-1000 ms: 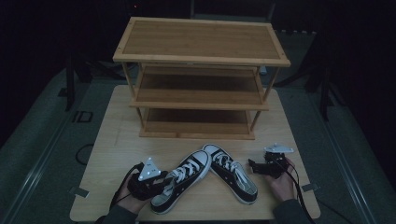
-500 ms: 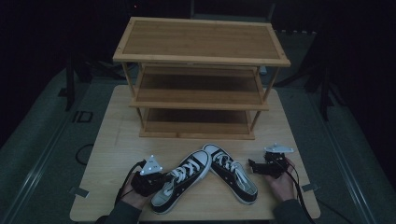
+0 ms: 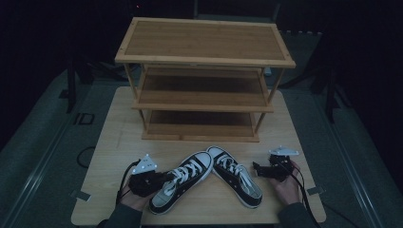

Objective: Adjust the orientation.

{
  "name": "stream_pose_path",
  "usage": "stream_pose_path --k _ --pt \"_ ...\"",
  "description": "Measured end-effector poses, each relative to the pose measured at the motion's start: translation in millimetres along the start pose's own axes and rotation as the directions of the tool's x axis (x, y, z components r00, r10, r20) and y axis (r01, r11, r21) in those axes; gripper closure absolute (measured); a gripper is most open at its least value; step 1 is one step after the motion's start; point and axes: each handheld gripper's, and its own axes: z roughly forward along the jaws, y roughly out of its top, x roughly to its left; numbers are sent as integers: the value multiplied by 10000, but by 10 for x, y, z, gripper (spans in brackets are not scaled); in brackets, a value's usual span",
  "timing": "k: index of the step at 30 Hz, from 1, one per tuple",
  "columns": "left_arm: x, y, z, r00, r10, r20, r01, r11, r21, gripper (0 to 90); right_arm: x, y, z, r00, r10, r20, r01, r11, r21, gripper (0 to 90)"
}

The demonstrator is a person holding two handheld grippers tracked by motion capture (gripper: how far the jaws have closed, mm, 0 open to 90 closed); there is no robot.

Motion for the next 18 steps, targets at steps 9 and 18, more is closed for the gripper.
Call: stream_pose_path --k 9,18 --pt "75 51 -84 9991 -212 -367 197 9990 -407 887 -1 0 0 10000 -6 -9 6 10000 0 105" --pt "124 113 -116 9968 -403 -691 362 9976 -591 887 -1 0 0 10000 -6 -8 6 10000 1 105"
